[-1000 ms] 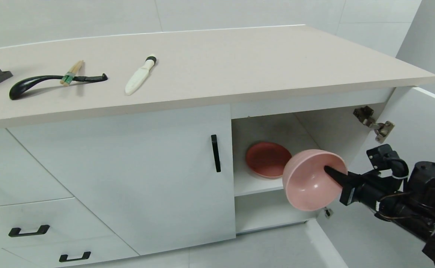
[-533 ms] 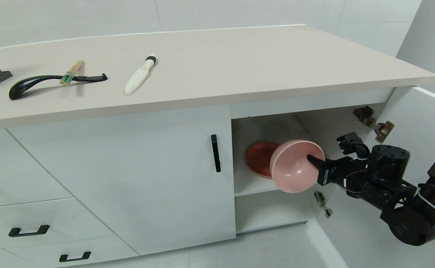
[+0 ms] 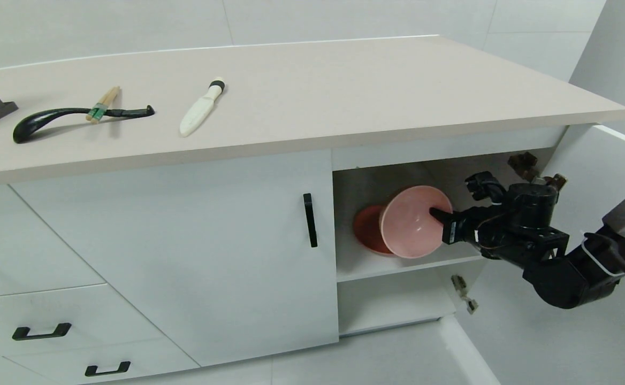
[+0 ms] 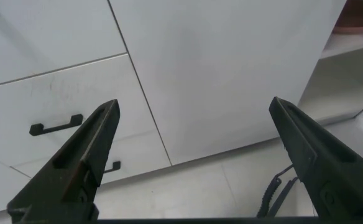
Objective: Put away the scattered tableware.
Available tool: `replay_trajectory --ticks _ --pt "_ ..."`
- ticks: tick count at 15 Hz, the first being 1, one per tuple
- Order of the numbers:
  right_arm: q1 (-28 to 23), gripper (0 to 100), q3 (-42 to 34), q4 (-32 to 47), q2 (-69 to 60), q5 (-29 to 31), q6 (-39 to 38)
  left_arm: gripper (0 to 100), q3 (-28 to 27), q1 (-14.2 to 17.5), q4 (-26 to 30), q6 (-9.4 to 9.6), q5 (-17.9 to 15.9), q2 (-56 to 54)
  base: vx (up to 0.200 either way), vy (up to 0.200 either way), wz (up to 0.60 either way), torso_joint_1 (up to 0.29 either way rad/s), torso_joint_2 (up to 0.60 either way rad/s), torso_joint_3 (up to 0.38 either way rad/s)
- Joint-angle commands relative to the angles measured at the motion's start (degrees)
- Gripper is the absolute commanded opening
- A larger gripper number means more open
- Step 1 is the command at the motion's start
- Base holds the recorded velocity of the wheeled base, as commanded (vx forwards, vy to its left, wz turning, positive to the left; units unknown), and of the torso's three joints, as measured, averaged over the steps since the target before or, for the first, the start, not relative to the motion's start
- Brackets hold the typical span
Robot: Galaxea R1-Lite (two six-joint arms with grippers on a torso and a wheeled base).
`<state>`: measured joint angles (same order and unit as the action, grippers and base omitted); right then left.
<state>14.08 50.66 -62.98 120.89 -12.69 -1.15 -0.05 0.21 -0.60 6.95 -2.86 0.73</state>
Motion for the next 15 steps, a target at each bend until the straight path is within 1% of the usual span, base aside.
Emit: replay_trajectory --ticks 1,2,4,5,7,8,9,12,13,14,15 --pt "0.07 0 4.27 2.68 1.1 -0.05 0.0 100 0.05 -0.47 -0.11 0.26 -0.04 0.59 0.0 0.0 0.0 0.0 0.0 0.0" --pt "0.07 0 6.64 4.97 1.71 -0.05 0.0 100 0.05 -0.3 -0.11 0.35 -0.04 -0.73 0.0 0.0 0.0 0.0 0.0 0.0" --pt "0.25 0 9.01 9.01 1.98 -0.05 0.0 100 0.05 -0.3 -0.02 -0.53 0.4 -0.73 0.0 0.0 0.0 0.0 0.0 0.0" --pt "0.25 0 9.37 10.24 2.06 -0.05 0.0 100 0.05 -0.3 0.25 -1.32 0.32 -0.73 0.0 0.0 0.0 0.0 0.0 0.0" --pt "0.25 0 9.72 10.24 2.94 -0.05 0.0 100 0.05 -0.3 0.25 -1.32 0.4 -0.73 0.0 0.0 0.0 0.0 0.0 0.0" --pt "0.25 0 10.77 10.24 3.82 0.12 0.0 100 -0.04 -0.3 0.33 -2.82 0.49 -0.73 0.0 0.0 0.0 0.0 0.0 0.0" --pt "0.25 0 11.21 10.24 4.61 0.39 -0.08 100 0.05 -0.3 0.42 -4.93 0.67 -0.73 0.0 0.0 0.0 0.0 0.0 0.0" --pt "0.33 0 11.83 10.68 5.4 0.39 -0.17 100 -0.04 -0.3 0.42 -6.25 0.76 -0.73 0.0 0.0 0.0 0.0 0.0 0.0" --pt "0.42 0 12.35 11.91 5.4 0.39 -0.17 100 -0.04 -0.3 0.33 -4.75 0.76 -0.73 0.0 0.0 0.0 0.0 0.0 0.0" --pt "0.33 0 12.97 13.14 5.49 0.3 -0.17 100 0.05 -0.3 0.33 -2.03 0.84 -0.73 0.0 0.0 0.0 0.0 0.0 0.0" --pt "0.33 0 14.11 13.49 6.02 0.3 -0.17 100 0.05 -0.3 0.33 -1.68 0.84 -0.73 0.0 0.0 0.0 0.0 0.0 0.0"
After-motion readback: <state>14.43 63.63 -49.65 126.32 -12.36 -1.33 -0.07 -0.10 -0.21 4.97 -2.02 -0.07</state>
